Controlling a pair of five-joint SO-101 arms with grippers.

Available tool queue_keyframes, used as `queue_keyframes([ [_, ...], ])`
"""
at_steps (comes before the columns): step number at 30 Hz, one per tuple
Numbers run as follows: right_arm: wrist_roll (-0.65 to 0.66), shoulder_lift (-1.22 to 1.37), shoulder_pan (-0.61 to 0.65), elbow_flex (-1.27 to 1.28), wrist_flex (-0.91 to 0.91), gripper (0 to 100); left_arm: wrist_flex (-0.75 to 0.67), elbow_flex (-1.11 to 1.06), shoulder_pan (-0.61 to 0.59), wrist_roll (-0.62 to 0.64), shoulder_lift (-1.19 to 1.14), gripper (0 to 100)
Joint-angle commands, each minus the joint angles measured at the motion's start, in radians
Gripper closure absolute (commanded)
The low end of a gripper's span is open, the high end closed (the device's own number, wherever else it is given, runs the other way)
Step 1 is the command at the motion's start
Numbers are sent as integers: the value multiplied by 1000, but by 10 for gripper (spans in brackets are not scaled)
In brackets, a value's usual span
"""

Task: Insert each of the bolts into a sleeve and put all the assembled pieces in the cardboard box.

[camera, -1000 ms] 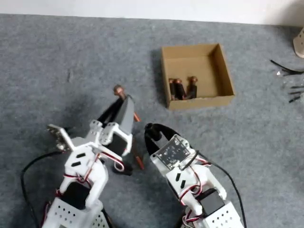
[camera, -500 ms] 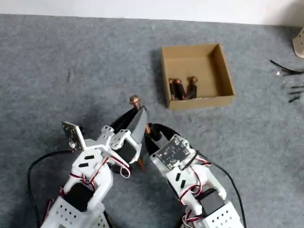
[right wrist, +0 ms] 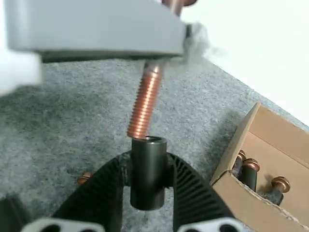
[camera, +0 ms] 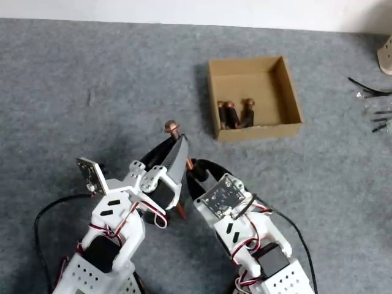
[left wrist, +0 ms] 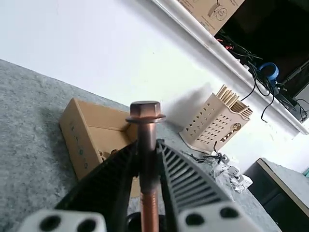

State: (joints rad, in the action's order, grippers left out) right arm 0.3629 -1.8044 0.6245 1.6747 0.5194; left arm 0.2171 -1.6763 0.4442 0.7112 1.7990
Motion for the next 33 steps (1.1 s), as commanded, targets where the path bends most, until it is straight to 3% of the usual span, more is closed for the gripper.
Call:
queue_keyframes([
  [1,5,-12,12,119,4,994,-34,-19,-19,2,15,996],
  [15,3,-12,59,116,-35,994,-26,-19,-42,9,15,996],
  [26,3,-12,56,116,-36,994,115,-19,-13,6,16,996],
  [33,3,-12,8,116,-36,994,183,-19,67,5,19,996],
])
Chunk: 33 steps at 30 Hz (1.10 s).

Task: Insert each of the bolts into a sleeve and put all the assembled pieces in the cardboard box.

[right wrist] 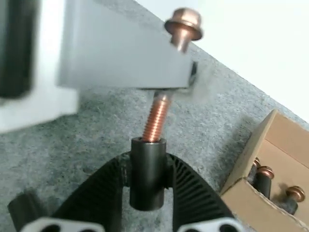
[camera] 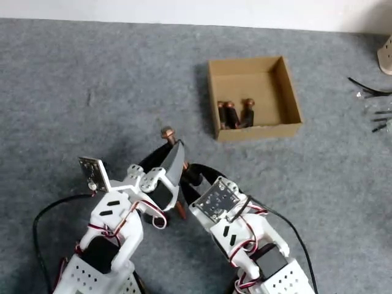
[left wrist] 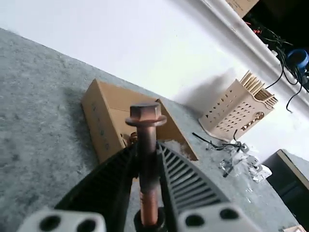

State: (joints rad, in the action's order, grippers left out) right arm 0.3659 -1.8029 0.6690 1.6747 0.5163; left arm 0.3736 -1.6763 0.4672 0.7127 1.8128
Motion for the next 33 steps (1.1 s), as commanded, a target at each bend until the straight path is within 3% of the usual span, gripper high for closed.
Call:
queue_keyframes([
  [1,0,-13,-41,116,-33,994,34,-19,44,3,7,996],
  [16,2,-13,-45,116,-33,994,68,-19,44,-2,8,996],
  [21,3,-13,-47,116,-33,994,68,-19,42,-83,10,990],
  [29,2,-13,-67,116,-33,994,68,-19,42,-84,8,680],
  [33,0,-13,-102,116,-33,994,64,-16,30,-87,10,668],
])
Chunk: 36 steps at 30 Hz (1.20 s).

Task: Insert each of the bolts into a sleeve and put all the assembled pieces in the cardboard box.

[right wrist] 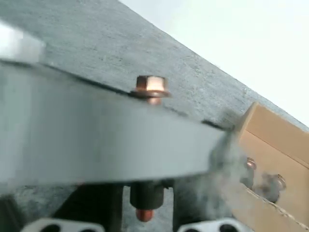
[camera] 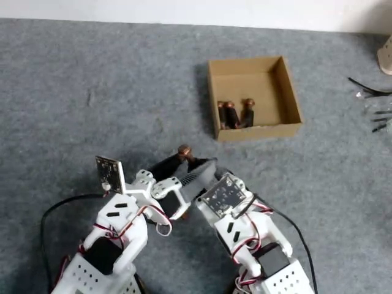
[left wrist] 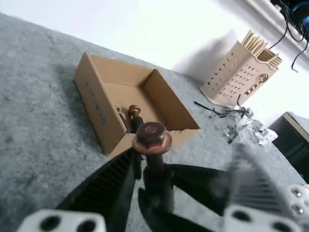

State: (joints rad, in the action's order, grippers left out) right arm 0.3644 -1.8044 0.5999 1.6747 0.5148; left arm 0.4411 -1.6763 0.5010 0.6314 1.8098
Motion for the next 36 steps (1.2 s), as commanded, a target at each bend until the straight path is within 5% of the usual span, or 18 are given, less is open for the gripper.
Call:
queue_keyframes([
  [1,2,-12,-38,116,-31,994,-6,-15,-22,-5,13,675],
  [14,2,-12,-84,116,-33,994,-44,27,-363,109,12,729],
  [24,-69,-12,-94,116,-31,994,40,-19,-366,-431,10,944],
  [36,-87,182,-232,-157,-90,994,94,-19,-366,-463,10,994],
])
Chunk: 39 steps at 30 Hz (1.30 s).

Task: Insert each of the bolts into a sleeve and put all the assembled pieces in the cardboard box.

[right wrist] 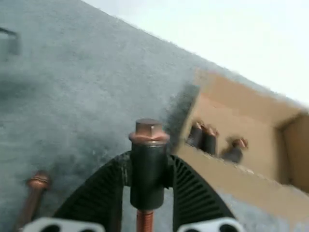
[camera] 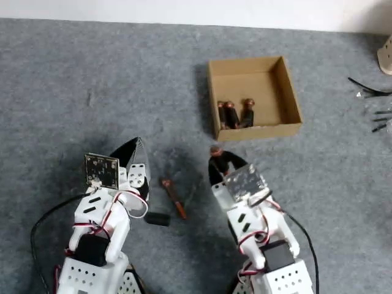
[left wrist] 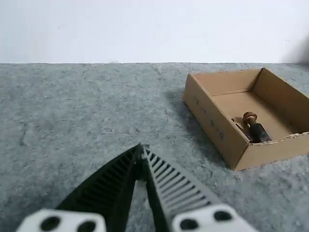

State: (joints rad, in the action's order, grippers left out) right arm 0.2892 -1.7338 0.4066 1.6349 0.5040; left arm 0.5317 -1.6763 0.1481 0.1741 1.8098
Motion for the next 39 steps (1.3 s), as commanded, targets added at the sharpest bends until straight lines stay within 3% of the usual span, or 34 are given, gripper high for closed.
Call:
queue_keyframes([
  [1,-12,197,-51,-163,-111,994,3,-19,-13,-6,10,994],
  [5,-14,624,-104,-438,-211,994,3,-19,-13,-8,7,994],
  [11,-15,1224,-171,-951,-211,994,5,-19,-13,-11,5,994],
  [18,-192,1692,-237,-1417,-27,994,5,-19,-13,-11,5,993],
  [23,-256,1848,-245,-1596,41,993,5,-19,-13,-11,5,993],
  [35,-247,2000,-243,-1604,42,987,5,-19,-10,-11,5,993],
  [39,-247,2012,-245,-1604,88,899,5,-19,-10,-11,5,993],
])
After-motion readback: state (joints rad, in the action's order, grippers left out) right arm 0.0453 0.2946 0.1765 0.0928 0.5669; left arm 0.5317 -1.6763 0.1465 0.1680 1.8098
